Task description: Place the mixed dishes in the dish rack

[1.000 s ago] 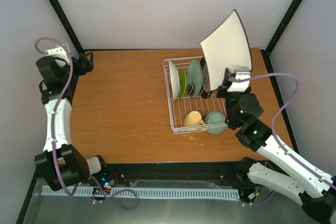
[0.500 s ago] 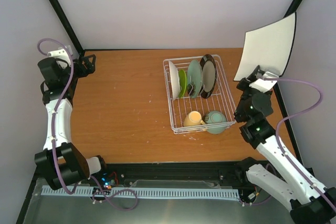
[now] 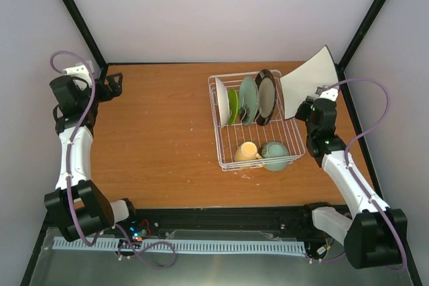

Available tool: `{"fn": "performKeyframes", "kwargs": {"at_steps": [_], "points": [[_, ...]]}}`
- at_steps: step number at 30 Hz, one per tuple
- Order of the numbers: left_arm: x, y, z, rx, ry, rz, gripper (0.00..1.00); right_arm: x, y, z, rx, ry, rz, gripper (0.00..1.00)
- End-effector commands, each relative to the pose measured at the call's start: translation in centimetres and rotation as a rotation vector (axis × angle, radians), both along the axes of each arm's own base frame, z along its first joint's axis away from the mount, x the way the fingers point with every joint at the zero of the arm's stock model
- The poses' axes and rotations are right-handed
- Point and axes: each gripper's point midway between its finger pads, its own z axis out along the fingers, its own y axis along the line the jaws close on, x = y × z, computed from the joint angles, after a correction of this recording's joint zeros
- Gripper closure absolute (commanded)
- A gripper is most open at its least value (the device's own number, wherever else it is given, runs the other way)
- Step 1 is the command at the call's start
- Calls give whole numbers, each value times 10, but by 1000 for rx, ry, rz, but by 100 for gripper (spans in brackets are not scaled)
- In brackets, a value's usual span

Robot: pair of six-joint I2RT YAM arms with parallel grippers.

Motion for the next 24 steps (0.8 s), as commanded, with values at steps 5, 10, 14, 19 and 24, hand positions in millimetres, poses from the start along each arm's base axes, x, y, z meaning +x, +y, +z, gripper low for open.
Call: {"fn": "performKeyframes", "kwargs": {"at_steps": [5, 10, 14, 19, 24], "points": [[5, 4, -8, 10, 2, -2, 0, 24, 24, 58, 49, -214, 154, 97], [6, 5, -10, 9, 6, -1, 0, 32, 24, 53, -17, -202, 161, 97], [8, 6, -10, 8, 3, -1, 0, 35, 19, 53, -75, -205, 130, 97], [11, 5, -12, -5, 7, -10, 0, 38, 17, 53, -133, -202, 104, 97], [12, 5, -16, -13, 12, -17, 0, 45, 28, 43, -195, -178, 124, 97]]}}
